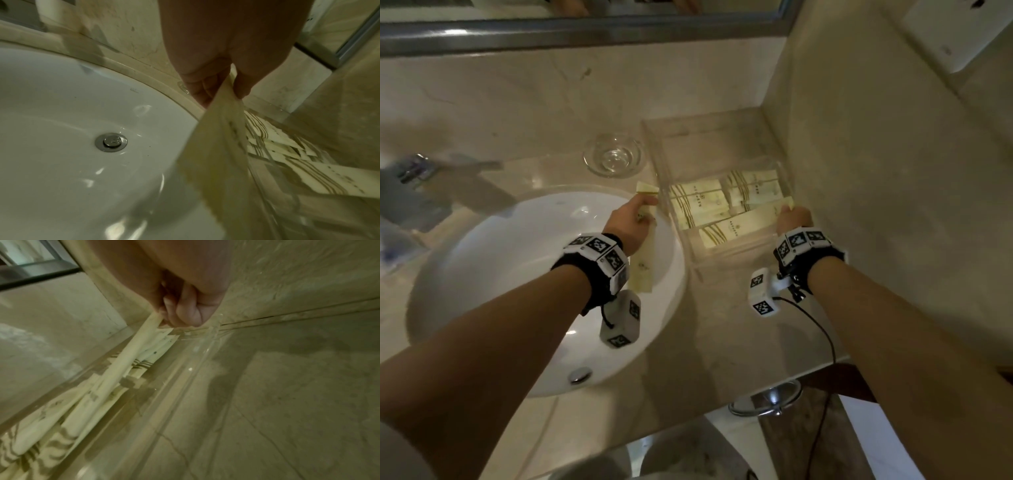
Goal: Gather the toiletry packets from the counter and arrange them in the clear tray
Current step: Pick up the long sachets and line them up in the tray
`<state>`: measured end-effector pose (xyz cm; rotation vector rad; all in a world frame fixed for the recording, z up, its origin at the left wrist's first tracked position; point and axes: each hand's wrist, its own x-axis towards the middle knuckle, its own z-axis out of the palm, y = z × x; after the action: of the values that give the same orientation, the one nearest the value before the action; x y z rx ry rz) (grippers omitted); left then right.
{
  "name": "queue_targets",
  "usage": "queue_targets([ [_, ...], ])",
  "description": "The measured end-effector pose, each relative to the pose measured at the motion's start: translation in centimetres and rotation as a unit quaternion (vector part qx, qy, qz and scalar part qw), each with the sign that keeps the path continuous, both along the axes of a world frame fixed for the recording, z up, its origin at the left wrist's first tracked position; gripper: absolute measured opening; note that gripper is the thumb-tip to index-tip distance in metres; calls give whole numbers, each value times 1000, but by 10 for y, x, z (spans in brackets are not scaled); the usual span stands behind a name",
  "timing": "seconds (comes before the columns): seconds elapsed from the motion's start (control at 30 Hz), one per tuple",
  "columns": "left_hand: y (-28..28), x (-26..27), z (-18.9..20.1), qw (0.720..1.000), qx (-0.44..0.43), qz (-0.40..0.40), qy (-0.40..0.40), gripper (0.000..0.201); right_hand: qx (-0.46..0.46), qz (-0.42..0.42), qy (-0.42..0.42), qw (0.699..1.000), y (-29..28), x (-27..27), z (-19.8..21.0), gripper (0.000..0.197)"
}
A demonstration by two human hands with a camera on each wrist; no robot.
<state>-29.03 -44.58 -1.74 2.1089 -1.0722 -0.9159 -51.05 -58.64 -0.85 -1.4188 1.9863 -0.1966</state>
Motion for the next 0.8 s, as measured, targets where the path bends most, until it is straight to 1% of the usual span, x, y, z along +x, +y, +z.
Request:
queue_targets([
  [0.03, -1, 0, -1, 1000, 0, 3, 1, 36, 11, 37, 26, 999, 1, 0, -4, 44],
  [0.07, -2, 1, -2, 1000, 2, 6, 0, 36, 18, 71, 73, 995, 3, 0, -6, 43],
  [0.1, -2, 2, -4, 1000, 4, 9, 0, 36, 6, 96, 107, 990, 7, 1, -6, 42],
  [0.17, -2, 3, -8, 1000, 7, 15, 2, 36, 13, 163, 181, 970, 16, 4, -9, 38],
  [0.23, -2, 4, -11, 1000, 2, 19, 5, 36, 24, 223, 220, 949, 18, 4, -18, 30],
  [0.27, -2, 5, -11, 1000, -3, 23, 9, 36, 43, 238, 235, 942, 19, 7, -18, 27],
  [0.33, -2, 6, -11, 999, -15, 33, 32, 39, 31, 292, 258, 920, 15, 11, -18, 25],
  [0.4, -2, 7, -10, 997, -19, 39, 65, 47, 53, 320, 276, 905, 13, 15, -18, 27],
  [0.47, -3, 8, -7, 994, -23, 49, 95, 63, 79, 308, 291, 902, 15, 18, -22, 26],
  [0.5, -4, 7, -5, 993, -26, 56, 104, 71, 77, 312, 295, 900, 15, 17, -23, 29],
  [0.53, -5, 7, -2, 992, -29, 59, 111, 79, 70, 296, 275, 912, 12, 19, -23, 33],
  [0.57, -6, 8, 0, 991, -32, 55, 115, 84, 54, 262, 216, 939, 7, 21, -24, 34],
  [0.6, -7, 7, 3, 991, -36, 45, 119, 87, 37, 221, 139, 965, 5, 26, -19, 34],
  [0.67, -9, 6, 10, 990, -41, 25, 133, 86, 10, 148, -12, 989, 2, 37, -8, 29],
  [0.7, -10, 4, 14, 988, -45, 20, 144, 81, 16, 112, -94, 989, 4, 44, -1, 31],
  [0.73, -12, 2, 19, 986, -50, 21, 159, 74, 25, 101, -151, 983, 8, 50, 6, 33],
  [0.8, -16, -2, 27, 978, -66, 41, 193, 61, 50, 149, -200, 967, 21, 57, 16, 33],
])
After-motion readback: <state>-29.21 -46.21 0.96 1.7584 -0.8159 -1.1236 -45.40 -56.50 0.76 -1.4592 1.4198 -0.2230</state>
